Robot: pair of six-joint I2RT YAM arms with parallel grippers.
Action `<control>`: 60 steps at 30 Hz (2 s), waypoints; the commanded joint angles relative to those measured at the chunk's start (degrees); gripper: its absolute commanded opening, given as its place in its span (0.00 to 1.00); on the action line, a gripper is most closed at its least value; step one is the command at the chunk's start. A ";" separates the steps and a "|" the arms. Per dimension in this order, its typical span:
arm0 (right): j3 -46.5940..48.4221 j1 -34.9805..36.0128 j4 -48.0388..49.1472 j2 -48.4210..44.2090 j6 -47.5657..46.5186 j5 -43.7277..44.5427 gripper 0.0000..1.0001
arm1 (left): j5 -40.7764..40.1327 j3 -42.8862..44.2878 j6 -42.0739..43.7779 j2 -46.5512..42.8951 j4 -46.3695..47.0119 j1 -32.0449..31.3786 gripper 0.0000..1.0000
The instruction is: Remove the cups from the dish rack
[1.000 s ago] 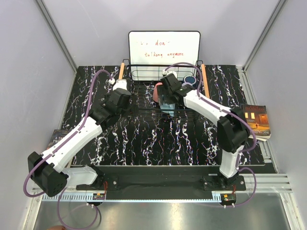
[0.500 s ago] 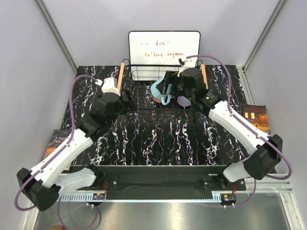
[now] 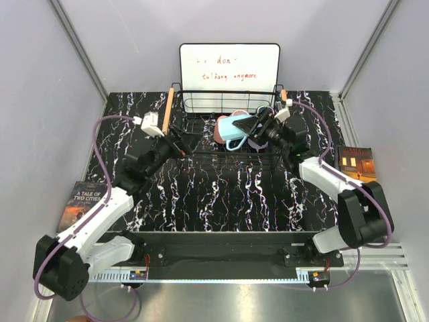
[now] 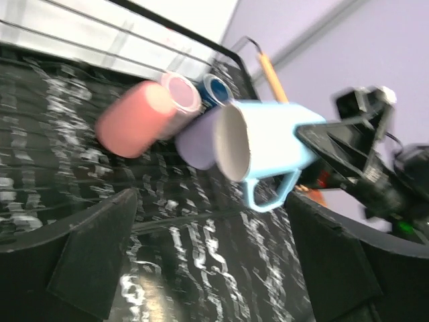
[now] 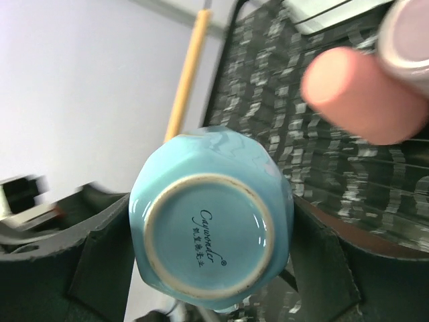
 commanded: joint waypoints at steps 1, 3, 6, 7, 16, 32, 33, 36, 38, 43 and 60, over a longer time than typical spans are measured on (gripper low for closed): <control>0.37 0.58 28.82 2.14 13.09 -10.26 0.00 | 16.04 -1.66 -6.30 4.06 20.61 0.31 0.95; 0.45 0.67 32.00 3.55 14.42 -11.22 0.00 | 17.65 -1.84 -7.72 5.73 25.35 0.31 0.94; 0.89 0.58 33.23 4.53 15.48 -12.01 0.00 | 18.62 -1.31 -8.95 7.40 27.40 0.40 0.94; 1.07 0.58 33.32 4.70 15.57 -12.19 0.00 | 18.62 -0.88 -8.95 7.67 27.40 0.40 0.95; 1.68 1.81 33.06 5.67 15.48 -13.51 0.00 | 21.52 1.41 -11.24 12.32 33.11 0.05 0.87; 2.12 6.38 34.20 7.43 14.25 -13.86 0.00 | 23.81 3.53 -10.54 16.46 34.69 -1.62 0.48; 2.12 6.29 34.11 7.26 14.25 -13.86 0.00 | 23.89 3.35 -10.45 16.54 34.78 -1.62 0.43; 2.12 6.47 34.29 7.08 14.25 -13.95 0.00 | 24.07 3.09 -10.45 16.72 34.87 -1.62 0.35; 2.12 6.47 34.64 7.17 14.34 -14.30 0.00 | 24.07 2.82 -10.71 16.90 35.57 -1.62 0.30; 2.12 7.61 34.99 7.69 14.51 -15.62 0.00 | 24.25 3.52 -12.38 18.56 36.62 -1.62 0.00; 2.12 7.70 24.44 4.00 8.19 -19.05 0.64 | 22.05 10.82 -3.15 13.91 13.16 -1.53 0.00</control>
